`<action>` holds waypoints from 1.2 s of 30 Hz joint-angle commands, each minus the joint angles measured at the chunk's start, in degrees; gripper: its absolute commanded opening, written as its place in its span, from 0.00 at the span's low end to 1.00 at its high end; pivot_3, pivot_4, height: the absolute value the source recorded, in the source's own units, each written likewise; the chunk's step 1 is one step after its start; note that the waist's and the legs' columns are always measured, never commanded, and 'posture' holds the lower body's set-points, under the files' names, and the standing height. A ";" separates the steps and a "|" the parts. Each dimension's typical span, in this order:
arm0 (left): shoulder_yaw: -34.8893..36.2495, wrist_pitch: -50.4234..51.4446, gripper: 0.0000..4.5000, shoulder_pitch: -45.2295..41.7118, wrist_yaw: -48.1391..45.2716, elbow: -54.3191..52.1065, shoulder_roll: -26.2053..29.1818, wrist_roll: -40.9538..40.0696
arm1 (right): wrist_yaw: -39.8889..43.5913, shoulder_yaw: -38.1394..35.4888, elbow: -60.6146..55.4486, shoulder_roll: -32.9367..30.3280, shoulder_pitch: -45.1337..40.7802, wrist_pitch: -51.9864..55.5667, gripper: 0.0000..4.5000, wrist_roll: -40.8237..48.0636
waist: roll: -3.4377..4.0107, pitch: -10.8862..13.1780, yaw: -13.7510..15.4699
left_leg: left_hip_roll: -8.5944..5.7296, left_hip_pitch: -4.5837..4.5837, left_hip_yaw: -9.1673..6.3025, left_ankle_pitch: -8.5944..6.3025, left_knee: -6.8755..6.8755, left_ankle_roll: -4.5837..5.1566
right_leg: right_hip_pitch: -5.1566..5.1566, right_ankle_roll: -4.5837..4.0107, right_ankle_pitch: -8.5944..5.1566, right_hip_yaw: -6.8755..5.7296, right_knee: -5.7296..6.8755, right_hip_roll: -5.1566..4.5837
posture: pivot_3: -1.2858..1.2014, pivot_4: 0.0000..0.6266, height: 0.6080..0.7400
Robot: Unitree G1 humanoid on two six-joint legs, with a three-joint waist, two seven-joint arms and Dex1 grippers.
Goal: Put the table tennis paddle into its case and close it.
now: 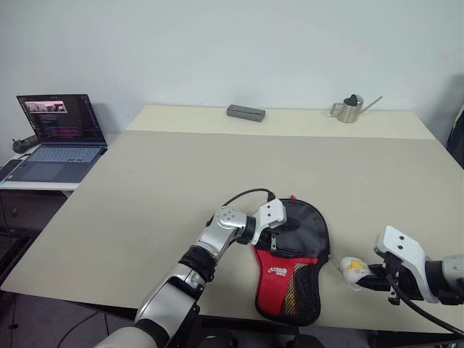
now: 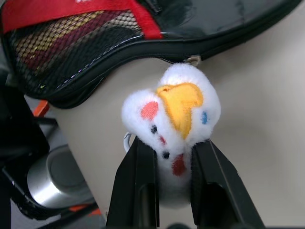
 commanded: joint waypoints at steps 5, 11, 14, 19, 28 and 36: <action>-4.39 2.79 1.00 4.94 0.00 8.25 2.04 5.59 | -0.28 4.23 -3.90 -0.34 4.09 -1.62 0.09 -0.13 | -0.04 -0.03 0.07 | -0.01 0.00 -0.01 -0.03 0.00 0.01 | 0.03 0.00 -0.01 -0.01 -0.01 -0.02 | 0.52 0.24 1.00; -4.61 2.83 1.00 4.81 0.15 8.37 1.59 5.64 | -1.71 8.36 -7.21 -0.49 4.89 -3.19 0.09 -0.29 | -0.11 -0.07 0.07 | -0.01 0.02 0.00 -0.04 0.00 0.02 | 0.03 0.01 -0.03 -0.01 -0.01 -0.02 | 0.52 0.24 1.00; -4.67 2.84 1.00 4.81 0.21 8.40 1.45 5.64 | -3.35 10.31 -7.88 0.33 3.27 -2.82 0.09 0.27 | -0.13 -0.08 0.07 | 0.00 0.03 0.01 -0.05 0.00 0.02 | 0.03 0.01 -0.03 -0.01 -0.01 -0.02 | 0.52 0.24 1.00; -4.77 2.85 1.00 4.70 0.33 8.58 1.08 5.71 | -2.92 11.46 -10.02 -0.30 3.60 -2.57 0.09 1.76 | -0.16 -0.10 0.06 | 0.00 0.03 0.00 -0.05 0.00 0.02 | 0.02 0.01 -0.03 -0.01 -0.01 -0.02 | 0.52 0.24 1.00; -4.92 2.98 1.00 4.43 0.46 8.73 0.39 5.82 | 0.01 12.78 -12.67 -2.67 5.80 -5.35 0.09 1.91 | -0.22 -0.13 0.07 | 0.00 0.04 -0.03 -0.05 0.00 0.01 | 0.04 0.02 -0.04 -0.03 -0.02 -0.02 | 0.52 0.24 1.00; -5.17 3.07 1.00 4.32 0.13 8.69 -0.01 6.05 | 4.25 12.33 -13.49 -6.42 14.02 -12.33 0.09 -0.54 | -0.35 -0.21 0.29 | 0.00 0.05 -0.02 -0.07 0.00 0.01 | 0.07 0.04 -0.05 -0.04 -0.05 -0.03 | 0.52 0.24 1.00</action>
